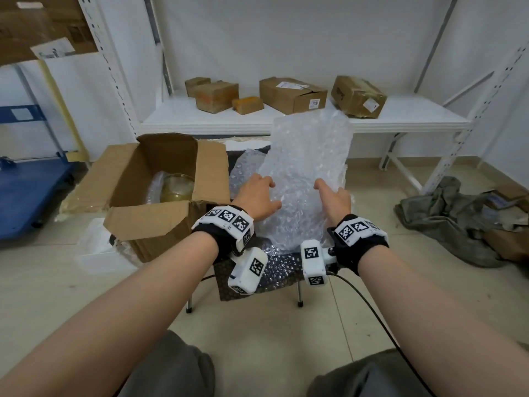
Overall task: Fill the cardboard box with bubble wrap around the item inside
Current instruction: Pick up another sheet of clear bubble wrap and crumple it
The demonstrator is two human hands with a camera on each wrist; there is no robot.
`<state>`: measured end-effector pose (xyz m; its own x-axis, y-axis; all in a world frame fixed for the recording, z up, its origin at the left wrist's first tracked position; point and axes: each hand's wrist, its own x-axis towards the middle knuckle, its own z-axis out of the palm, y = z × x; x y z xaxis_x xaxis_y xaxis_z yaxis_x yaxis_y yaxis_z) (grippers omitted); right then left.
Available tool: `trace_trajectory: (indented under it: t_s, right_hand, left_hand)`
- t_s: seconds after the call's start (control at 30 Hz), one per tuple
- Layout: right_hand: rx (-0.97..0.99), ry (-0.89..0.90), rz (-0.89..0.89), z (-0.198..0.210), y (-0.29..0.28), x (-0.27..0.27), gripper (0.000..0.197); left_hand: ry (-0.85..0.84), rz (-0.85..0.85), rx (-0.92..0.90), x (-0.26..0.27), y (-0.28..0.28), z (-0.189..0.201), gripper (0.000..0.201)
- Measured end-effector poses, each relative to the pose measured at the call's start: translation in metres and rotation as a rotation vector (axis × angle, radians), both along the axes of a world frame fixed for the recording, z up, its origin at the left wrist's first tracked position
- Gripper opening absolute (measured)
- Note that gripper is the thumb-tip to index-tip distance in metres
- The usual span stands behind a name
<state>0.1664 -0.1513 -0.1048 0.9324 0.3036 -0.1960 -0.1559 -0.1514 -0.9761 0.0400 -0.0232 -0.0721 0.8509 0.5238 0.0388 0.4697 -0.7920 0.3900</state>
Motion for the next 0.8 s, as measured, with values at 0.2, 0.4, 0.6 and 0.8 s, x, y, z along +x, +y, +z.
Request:
trace_trajectory:
  t_s: [0.2, 0.4, 0.6, 0.8]
  right_hand:
    - [0.106, 0.012, 0.003, -0.021, -0.011, -0.003, 0.035]
    - [0.054, -0.007, 0.167, -0.027, -0.026, -0.011, 0.032]
    - [0.056, 0.075, 0.277, -0.013, -0.033, -0.011, 0.044]
    - [0.063, -0.029, 0.235, -0.018, -0.045, -0.004, 0.014]
  left_hand:
    - [-0.264, 0.148, -0.294, -0.007, -0.006, -0.034, 0.074]
    - [-0.526, 0.308, -0.826, -0.013, 0.010, -0.053, 0.060]
    - [-0.582, 0.261, -0.903, -0.026, 0.022, -0.059, 0.011]
    - [-0.573, 0.234, -0.970, -0.040, 0.022, -0.061, 0.036]
